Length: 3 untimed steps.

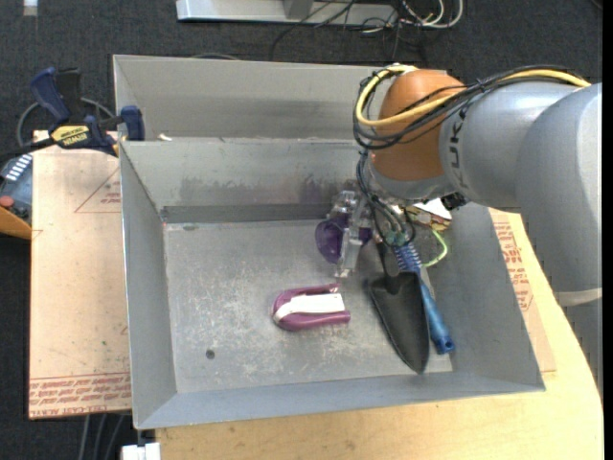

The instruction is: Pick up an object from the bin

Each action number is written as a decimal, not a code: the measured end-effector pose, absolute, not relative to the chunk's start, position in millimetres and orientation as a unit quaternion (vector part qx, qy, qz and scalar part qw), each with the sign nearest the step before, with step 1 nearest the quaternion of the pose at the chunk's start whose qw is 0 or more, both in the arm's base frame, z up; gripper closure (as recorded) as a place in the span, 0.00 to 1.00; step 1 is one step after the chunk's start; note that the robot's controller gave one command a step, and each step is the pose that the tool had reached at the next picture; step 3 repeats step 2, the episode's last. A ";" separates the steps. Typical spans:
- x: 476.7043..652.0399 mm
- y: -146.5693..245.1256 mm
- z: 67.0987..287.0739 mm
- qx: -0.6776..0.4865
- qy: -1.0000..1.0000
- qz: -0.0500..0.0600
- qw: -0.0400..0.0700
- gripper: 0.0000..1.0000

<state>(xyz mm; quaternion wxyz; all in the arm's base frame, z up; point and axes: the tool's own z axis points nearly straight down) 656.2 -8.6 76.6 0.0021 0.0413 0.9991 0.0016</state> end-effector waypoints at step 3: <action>644.9 7.3 263.6 0.055 0.998 0.002 0.002 1.00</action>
Offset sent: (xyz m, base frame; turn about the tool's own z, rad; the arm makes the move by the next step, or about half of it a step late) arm -0.0092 0.0244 0.2613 0.0355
